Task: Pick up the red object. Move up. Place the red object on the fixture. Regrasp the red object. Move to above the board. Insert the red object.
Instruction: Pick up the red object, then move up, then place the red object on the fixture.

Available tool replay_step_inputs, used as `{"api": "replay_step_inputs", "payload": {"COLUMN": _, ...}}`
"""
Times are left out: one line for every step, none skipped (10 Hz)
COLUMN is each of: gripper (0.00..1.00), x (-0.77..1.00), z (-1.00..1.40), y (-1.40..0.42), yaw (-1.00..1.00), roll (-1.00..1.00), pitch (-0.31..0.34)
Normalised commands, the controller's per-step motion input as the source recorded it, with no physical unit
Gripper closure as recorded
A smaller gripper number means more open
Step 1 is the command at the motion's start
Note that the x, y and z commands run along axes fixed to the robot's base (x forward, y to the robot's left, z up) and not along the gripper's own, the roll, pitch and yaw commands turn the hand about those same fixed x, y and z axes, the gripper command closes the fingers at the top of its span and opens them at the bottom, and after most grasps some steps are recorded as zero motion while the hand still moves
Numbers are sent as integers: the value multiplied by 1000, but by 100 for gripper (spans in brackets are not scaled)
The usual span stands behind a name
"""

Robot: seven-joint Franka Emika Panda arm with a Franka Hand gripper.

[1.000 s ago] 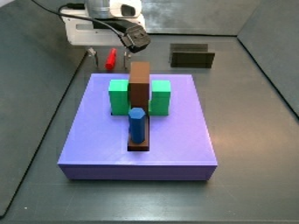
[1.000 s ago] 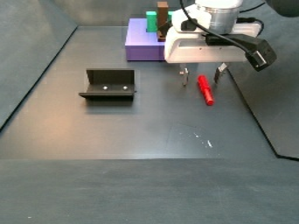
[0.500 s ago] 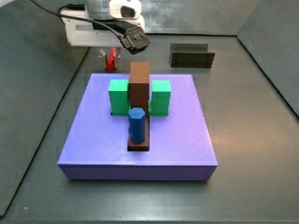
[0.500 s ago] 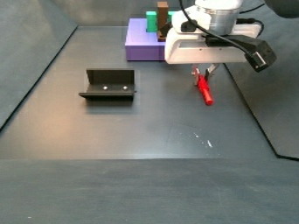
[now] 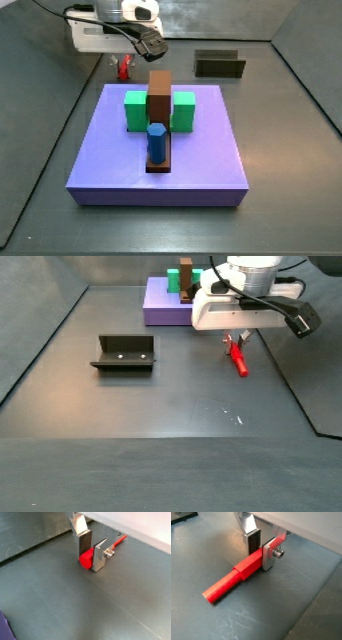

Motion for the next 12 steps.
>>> {"api": "replay_step_inputs", "payload": {"gripper": 100, "x": 0, "z": 0, "y": 0, "yaw": 0, "roll": 0, "pitch": 0}}
{"api": "replay_step_inputs", "payload": {"gripper": 100, "x": 0, "z": 0, "y": 0, "yaw": 0, "roll": 0, "pitch": 0}}
{"api": "replay_step_inputs", "payload": {"gripper": 100, "x": 0, "z": 0, "y": 0, "yaw": 0, "roll": 0, "pitch": 0}}
{"api": "replay_step_inputs", "payload": {"gripper": 100, "x": 0, "z": 0, "y": 0, "yaw": 0, "roll": 0, "pitch": 0}}
{"api": "replay_step_inputs", "payload": {"gripper": 100, "x": 0, "z": 0, "y": 0, "yaw": 0, "roll": 0, "pitch": 0}}
{"api": "replay_step_inputs", "payload": {"gripper": 100, "x": 0, "z": 0, "y": 0, "yaw": 0, "roll": 0, "pitch": 0}}
{"api": "replay_step_inputs", "payload": {"gripper": 100, "x": 0, "z": 0, "y": 0, "yaw": 0, "roll": 0, "pitch": 0}}
{"api": "replay_step_inputs", "payload": {"gripper": 100, "x": 0, "z": 833, "y": 0, "yaw": 0, "roll": 0, "pitch": 0}}
{"api": "replay_step_inputs", "payload": {"gripper": 100, "x": 20, "z": 787, "y": 2, "yaw": -21, "roll": 1, "pitch": 6}}
{"api": "replay_step_inputs", "payload": {"gripper": 100, "x": -24, "z": 487, "y": 1, "yaw": -30, "roll": 5, "pitch": 14}}
{"api": "replay_step_inputs", "payload": {"gripper": 100, "x": -18, "z": 304, "y": 5, "yaw": -25, "roll": 9, "pitch": -2}}
{"api": "replay_step_inputs", "payload": {"gripper": 100, "x": 0, "z": -20, "y": 0, "yaw": 0, "roll": 0, "pitch": 0}}
